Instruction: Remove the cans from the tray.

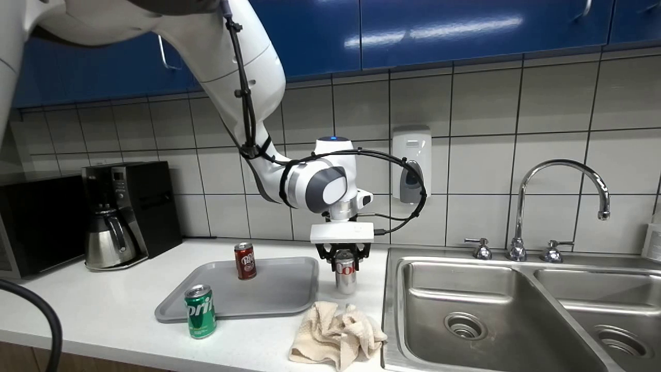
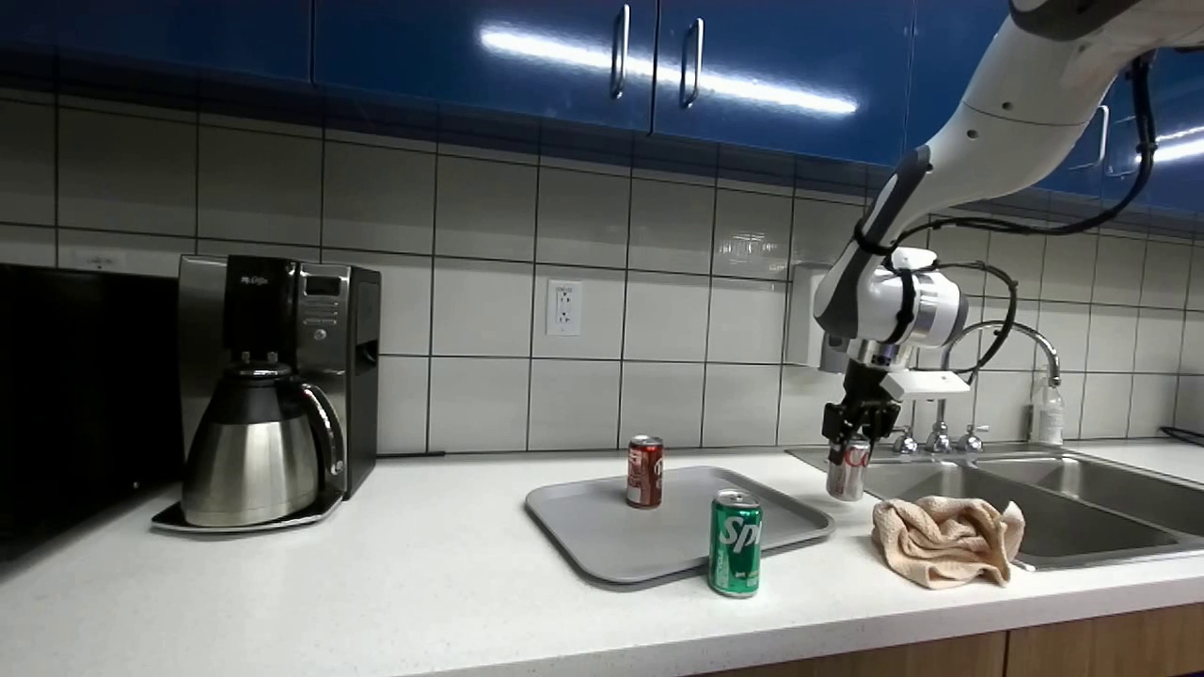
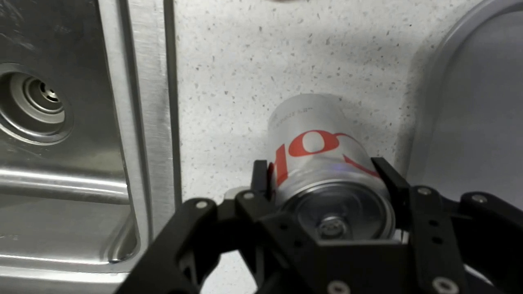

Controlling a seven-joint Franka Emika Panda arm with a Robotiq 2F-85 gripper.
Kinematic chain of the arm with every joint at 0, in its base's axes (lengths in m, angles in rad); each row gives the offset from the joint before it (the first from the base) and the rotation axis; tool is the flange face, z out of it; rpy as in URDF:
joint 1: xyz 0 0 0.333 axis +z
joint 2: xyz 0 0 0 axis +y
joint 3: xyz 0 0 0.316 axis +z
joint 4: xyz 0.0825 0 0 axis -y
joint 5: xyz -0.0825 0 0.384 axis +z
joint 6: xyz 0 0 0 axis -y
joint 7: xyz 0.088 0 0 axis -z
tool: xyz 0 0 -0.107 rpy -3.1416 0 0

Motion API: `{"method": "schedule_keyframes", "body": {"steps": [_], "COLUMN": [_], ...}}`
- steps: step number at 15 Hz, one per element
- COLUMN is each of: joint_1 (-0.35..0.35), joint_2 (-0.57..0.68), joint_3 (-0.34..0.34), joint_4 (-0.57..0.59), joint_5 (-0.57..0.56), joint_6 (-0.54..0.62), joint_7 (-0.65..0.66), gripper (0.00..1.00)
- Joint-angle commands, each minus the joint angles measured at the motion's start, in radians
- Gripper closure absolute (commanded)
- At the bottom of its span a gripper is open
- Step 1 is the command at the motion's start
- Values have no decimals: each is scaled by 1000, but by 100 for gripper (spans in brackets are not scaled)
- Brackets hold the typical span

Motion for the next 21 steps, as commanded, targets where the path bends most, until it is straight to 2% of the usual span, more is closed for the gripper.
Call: {"method": "schedule_keyframes", "body": {"steps": [1,11,12,13,14,16,21], "joint_1": [-14,-16,-17,-17,-18,-20,-29], "joint_2": [22,38,38,37,36,32,7], "joint_3": [11,15,16,15,15,17,24], "joint_4": [44,61,62,61,59,58,37], "joint_5": [-48,-84,-83,-83,-82,-80,-68], "joint_6": [-20,-35,-39,-41,-41,-38,-19], "joint_7": [44,78,79,80,80,83,76], "gripper": [62,62,41,12,10,0,0]}}
